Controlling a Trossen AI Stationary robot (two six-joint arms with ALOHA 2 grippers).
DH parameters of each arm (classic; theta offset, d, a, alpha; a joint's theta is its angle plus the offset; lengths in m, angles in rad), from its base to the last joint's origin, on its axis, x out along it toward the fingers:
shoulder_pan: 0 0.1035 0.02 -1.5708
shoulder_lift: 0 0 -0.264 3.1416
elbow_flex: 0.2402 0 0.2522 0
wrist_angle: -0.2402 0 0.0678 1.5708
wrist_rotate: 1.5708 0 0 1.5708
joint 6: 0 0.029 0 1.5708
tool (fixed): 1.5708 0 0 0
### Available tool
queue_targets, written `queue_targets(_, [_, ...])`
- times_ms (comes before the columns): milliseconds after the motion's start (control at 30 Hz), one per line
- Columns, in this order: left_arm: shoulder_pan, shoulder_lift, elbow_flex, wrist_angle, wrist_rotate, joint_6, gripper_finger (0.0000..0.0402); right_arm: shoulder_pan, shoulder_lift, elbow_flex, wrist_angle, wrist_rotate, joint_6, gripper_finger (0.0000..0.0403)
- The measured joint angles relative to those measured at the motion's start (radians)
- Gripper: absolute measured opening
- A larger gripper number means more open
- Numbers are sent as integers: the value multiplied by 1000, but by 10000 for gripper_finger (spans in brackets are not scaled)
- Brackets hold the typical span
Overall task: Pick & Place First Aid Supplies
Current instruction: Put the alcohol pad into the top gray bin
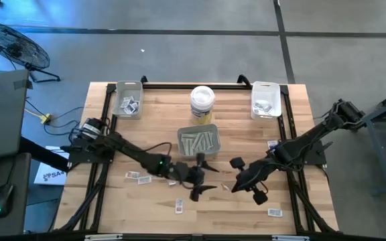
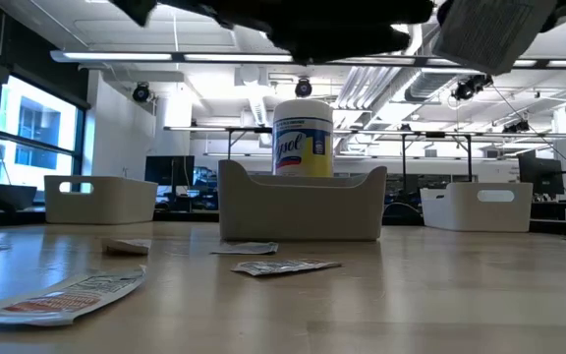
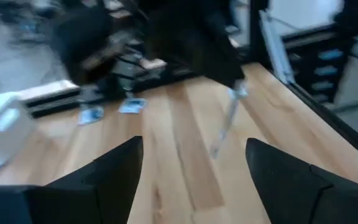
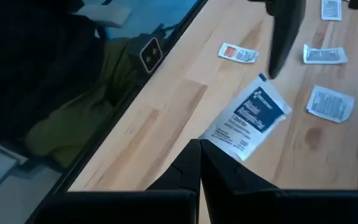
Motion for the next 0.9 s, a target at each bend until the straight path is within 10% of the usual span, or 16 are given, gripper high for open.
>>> queue_targets(167, [31, 21, 29, 0, 196, 20, 280, -1, 0, 0, 3, 15, -26, 0])
queue_targets(500, [43, 22, 34, 14, 210, -7, 260, -1, 0, 0, 51, 30, -82, 0])
queue_targets(900, [42, 22, 34, 24, 228, -6, 81, -2, 0, 0, 71, 82, -110, 0])
